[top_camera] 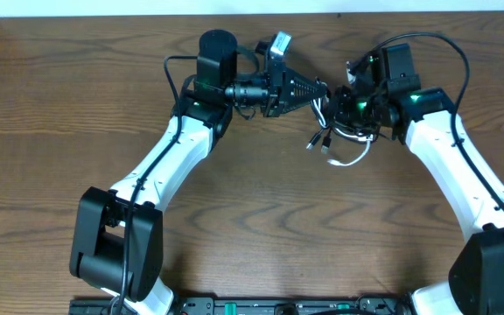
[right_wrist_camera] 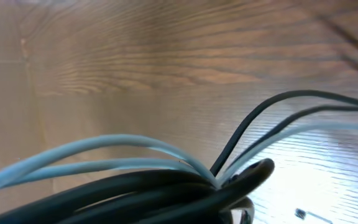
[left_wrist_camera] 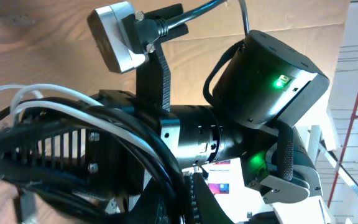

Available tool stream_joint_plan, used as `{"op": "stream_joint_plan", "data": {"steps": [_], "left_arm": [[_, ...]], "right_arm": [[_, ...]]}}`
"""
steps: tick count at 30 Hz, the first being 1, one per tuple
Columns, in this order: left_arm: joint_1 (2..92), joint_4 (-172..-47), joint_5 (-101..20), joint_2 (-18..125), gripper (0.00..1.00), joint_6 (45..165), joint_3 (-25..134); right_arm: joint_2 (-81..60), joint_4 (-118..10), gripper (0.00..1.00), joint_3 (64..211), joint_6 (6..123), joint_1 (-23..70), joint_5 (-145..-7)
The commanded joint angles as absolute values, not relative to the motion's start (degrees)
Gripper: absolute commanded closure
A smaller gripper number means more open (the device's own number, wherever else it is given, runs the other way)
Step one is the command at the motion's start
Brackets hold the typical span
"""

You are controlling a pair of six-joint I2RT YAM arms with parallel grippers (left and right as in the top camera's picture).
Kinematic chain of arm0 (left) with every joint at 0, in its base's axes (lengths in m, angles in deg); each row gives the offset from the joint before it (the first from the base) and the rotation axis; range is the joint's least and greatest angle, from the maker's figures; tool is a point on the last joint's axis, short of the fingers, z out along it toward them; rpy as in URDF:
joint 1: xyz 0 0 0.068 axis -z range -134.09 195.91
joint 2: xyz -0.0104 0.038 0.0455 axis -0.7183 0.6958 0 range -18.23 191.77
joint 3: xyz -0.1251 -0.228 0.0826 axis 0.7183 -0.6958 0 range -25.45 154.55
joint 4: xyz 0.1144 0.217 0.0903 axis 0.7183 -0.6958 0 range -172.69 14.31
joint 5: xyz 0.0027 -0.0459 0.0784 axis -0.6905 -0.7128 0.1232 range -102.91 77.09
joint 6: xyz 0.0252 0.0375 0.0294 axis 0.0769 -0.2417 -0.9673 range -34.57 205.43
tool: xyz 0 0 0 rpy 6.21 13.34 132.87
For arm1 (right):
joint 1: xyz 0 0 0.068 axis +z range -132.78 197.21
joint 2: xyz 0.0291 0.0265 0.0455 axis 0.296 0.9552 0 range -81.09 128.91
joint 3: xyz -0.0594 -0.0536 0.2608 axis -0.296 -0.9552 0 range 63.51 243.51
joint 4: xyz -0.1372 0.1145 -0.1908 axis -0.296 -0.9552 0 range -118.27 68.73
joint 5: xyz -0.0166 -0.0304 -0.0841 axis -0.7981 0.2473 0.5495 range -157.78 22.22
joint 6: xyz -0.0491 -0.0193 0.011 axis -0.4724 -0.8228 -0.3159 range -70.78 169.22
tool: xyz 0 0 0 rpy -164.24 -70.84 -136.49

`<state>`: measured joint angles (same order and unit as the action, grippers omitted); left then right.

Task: Untangle cables

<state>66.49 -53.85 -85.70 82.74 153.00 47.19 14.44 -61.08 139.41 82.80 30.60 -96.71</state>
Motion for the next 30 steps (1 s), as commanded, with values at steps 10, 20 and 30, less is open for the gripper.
{"op": "stream_joint_plan", "data": {"steps": [10,20,30], "left_arm": [[65.03,-68.82,-97.64,78.0,0.93,124.59,51.14],[65.37,-101.61,-82.58,78.0,0.93,97.57,51.14],[70.21,-117.41,-52.7,78.02,0.93,90.49,51.14]], "right_arm": [[15.2,-65.13,0.55,135.87,55.46,22.32,-115.62],[10.96,-72.12,0.48,135.85,55.72,18.21,-108.45],[10.96,-75.53,0.48,135.83,56.22,19.74,-99.58]]}}
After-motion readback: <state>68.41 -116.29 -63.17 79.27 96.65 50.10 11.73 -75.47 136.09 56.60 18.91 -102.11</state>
